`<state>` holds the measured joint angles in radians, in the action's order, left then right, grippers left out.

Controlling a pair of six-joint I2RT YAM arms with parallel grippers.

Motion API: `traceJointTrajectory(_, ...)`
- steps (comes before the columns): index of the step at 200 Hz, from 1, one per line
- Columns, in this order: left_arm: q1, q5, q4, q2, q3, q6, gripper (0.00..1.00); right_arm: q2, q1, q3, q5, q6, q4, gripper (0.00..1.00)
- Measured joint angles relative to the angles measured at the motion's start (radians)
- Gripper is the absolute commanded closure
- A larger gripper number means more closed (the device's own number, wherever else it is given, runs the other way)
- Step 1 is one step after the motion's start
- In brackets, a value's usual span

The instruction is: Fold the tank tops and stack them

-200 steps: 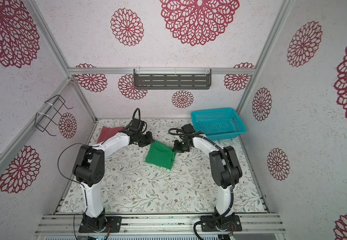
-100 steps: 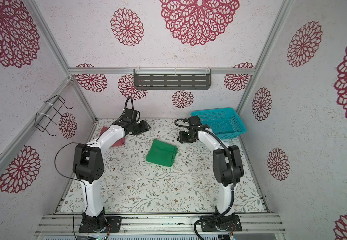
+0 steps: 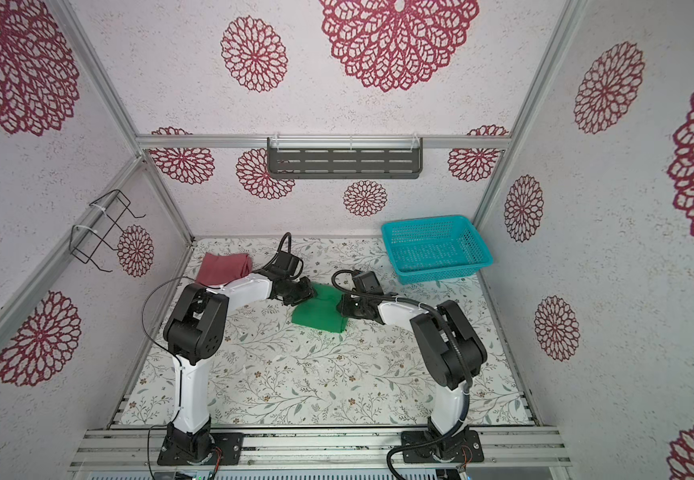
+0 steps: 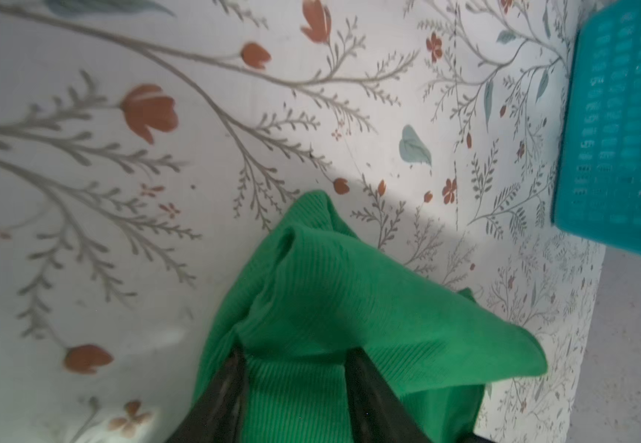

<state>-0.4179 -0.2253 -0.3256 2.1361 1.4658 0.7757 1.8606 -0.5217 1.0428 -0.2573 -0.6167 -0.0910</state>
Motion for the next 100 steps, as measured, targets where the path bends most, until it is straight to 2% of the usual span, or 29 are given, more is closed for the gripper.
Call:
traceJointTrajectory(24,-0.006,0.005,0.063,-0.031,-0.072,0.016,0.55,0.006,-0.003,-0.053,0.019,-0.041,-0.073,0.74)
traceJointTrajectory(43,-0.025,0.025,0.089,-0.109,-0.185,0.04,0.55,-0.039,-0.015,-0.089,0.029,-0.049,-0.074,0.72)
traceJointTrajectory(71,-0.083,0.049,0.036,-0.301,-0.371,0.094,0.53,-0.212,-0.037,-0.142,0.036,-0.039,0.04,0.66)
traceJointTrajectory(100,-0.115,0.091,-0.067,-0.451,-0.415,0.107,0.48,-0.388,-0.042,-0.139,0.033,-0.002,0.148,0.68)
